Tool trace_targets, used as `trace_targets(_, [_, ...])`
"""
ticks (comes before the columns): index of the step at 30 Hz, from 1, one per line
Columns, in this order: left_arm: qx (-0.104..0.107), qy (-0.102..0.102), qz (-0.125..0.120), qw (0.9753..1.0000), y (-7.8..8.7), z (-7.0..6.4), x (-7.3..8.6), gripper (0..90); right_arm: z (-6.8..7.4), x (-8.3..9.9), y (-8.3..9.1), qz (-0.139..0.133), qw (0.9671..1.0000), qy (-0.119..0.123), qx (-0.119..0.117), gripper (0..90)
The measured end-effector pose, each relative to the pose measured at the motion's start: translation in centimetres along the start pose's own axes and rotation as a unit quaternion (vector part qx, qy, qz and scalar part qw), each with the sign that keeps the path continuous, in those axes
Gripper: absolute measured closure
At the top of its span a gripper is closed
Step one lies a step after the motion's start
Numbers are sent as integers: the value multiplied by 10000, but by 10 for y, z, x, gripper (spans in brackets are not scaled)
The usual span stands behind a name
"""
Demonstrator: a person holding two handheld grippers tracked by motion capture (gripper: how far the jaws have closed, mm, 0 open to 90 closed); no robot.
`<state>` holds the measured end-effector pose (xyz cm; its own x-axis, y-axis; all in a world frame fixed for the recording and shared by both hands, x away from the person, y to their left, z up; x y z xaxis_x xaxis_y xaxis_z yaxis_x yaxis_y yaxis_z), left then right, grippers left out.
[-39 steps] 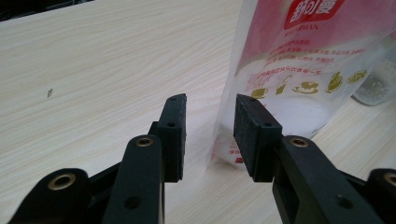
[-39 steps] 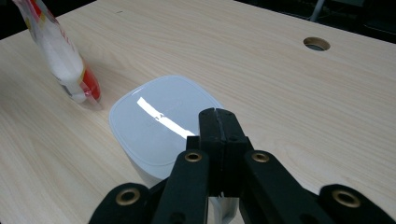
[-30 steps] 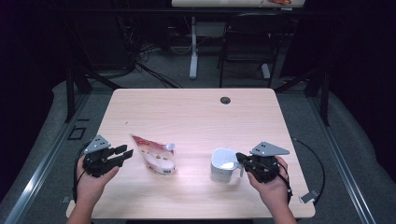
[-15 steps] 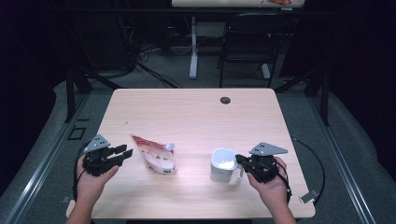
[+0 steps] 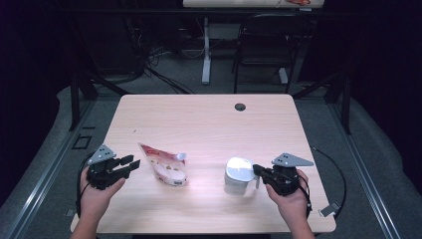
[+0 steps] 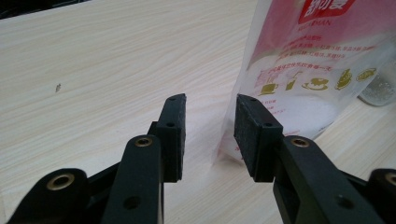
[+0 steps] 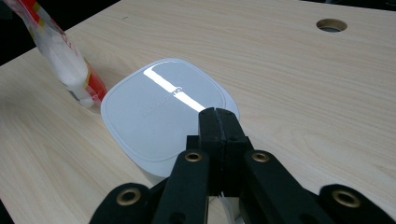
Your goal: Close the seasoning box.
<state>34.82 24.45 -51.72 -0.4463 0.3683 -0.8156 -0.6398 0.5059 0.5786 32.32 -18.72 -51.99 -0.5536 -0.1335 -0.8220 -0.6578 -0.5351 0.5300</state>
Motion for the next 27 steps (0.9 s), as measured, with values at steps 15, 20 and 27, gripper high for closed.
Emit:
trace_targets(15, [0, -1, 4, 10000, 1, -1, 0, 640, -3, 5, 2, -182, 9995, -229, -73, 900])
trace_targets(20, [-13, -18, 1, 10000, 0, -1, 0, 640, -4, 7, 2, -218, 9992, -312, -84, 900])
trace_targets(27, [-36, -1, -6, 10000, 2, 1, 1, 636, -5, 8, 3, -298, 9986, -410, -139, 900])
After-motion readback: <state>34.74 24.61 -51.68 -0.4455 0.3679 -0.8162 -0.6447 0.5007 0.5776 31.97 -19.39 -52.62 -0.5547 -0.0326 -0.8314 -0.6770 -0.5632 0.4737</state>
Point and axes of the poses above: each handheld gripper's, and its own axes: y roughly backward along the jaws, x roughly out of its underside, z roughly to its left, the point moved 6 cm from there along -y, roughly forward along the jaws, and after that the axes turned 5 degrees about -y, right-handed, at the moved point
